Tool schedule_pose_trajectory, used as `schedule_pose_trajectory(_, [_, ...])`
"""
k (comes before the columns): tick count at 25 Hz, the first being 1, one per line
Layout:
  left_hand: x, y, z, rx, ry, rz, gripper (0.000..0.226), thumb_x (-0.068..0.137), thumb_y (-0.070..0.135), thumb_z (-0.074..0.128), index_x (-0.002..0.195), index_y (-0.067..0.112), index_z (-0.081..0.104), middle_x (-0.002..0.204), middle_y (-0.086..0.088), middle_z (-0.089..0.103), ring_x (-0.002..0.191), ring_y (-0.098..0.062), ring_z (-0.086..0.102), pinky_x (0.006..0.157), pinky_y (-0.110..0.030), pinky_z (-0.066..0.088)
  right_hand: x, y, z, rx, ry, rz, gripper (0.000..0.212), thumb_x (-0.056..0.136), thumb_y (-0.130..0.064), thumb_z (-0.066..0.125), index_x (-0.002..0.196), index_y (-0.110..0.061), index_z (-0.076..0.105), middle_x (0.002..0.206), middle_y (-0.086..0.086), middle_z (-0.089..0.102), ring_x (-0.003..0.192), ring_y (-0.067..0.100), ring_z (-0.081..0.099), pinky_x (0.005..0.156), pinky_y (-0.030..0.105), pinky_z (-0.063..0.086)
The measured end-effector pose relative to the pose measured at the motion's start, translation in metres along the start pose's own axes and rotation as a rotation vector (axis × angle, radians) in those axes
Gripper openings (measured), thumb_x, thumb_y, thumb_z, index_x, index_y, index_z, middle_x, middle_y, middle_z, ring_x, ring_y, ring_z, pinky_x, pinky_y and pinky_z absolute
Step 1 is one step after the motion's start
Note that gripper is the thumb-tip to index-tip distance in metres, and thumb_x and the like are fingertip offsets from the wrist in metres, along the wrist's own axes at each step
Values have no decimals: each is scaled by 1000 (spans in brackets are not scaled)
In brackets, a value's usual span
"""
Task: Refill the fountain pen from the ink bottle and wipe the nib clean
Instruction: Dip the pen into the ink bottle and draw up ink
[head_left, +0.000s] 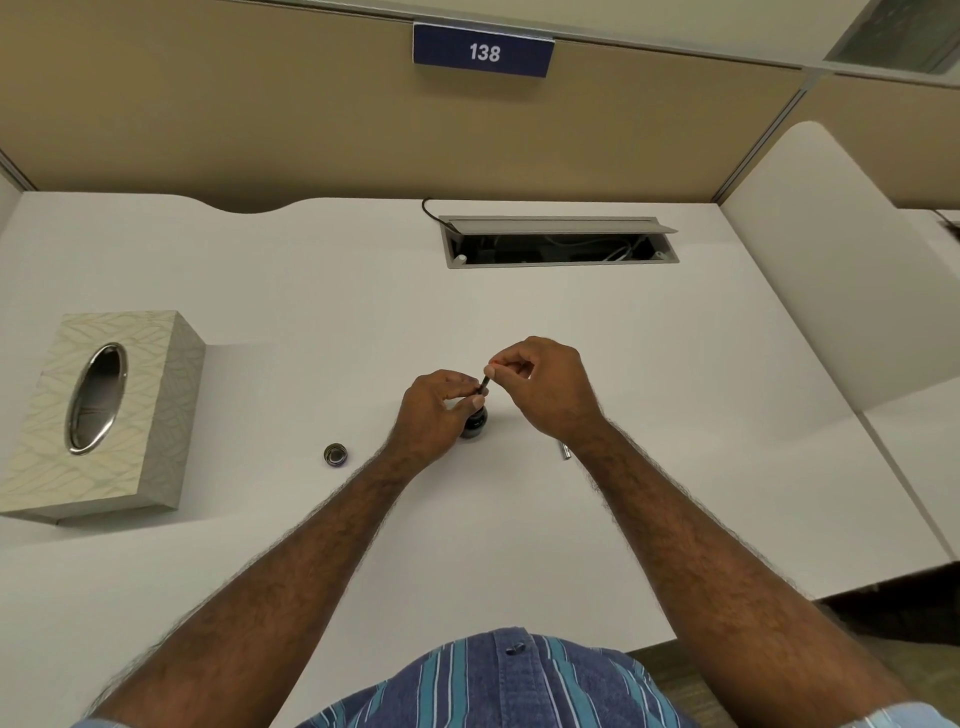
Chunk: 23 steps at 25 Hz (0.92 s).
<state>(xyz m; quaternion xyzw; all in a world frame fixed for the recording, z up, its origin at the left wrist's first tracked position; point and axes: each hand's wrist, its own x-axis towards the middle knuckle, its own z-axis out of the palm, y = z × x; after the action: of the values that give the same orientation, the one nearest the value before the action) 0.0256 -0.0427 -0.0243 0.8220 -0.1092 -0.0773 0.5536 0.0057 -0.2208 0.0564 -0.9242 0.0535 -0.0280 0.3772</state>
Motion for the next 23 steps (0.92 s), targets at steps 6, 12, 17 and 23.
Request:
schedule_pose_trajectory(6, [0,1,-1,-50,-19,-49,19,92,17,78,110,14,83,120,1,78,115,-13,70,106,-31,50,-2,3,0,59,-11,30,4,93,-23,79,93,-21,82,93,-7,80,85,9,70,73,9,50])
schedule_pose_trajectory(12, [-6,0,-6,-93,3,-98,25,89,23,82,112,15,82,125,1,77,121,-12,67,106,-30,47,-8,5,-3,155,11,59,3,94,-21,80,96,-19,82,92,-8,81,83,1,72,74,4,50])
schedule_pose_trajectory(17, [-12,1,-13,-78,49,-131,22,92,22,78,113,18,81,122,7,77,117,-6,67,89,-22,46,-15,9,-5,174,36,38,5,95,-20,80,97,-16,82,90,-10,80,79,-12,67,74,3,49])
schedule_pose_trajectory(23, [-20,9,-17,-122,116,-170,20,96,19,74,114,15,80,119,4,78,113,-9,71,90,-26,54,-24,14,-6,204,73,63,6,95,-22,79,97,-19,83,89,-16,79,80,-10,69,73,4,49])
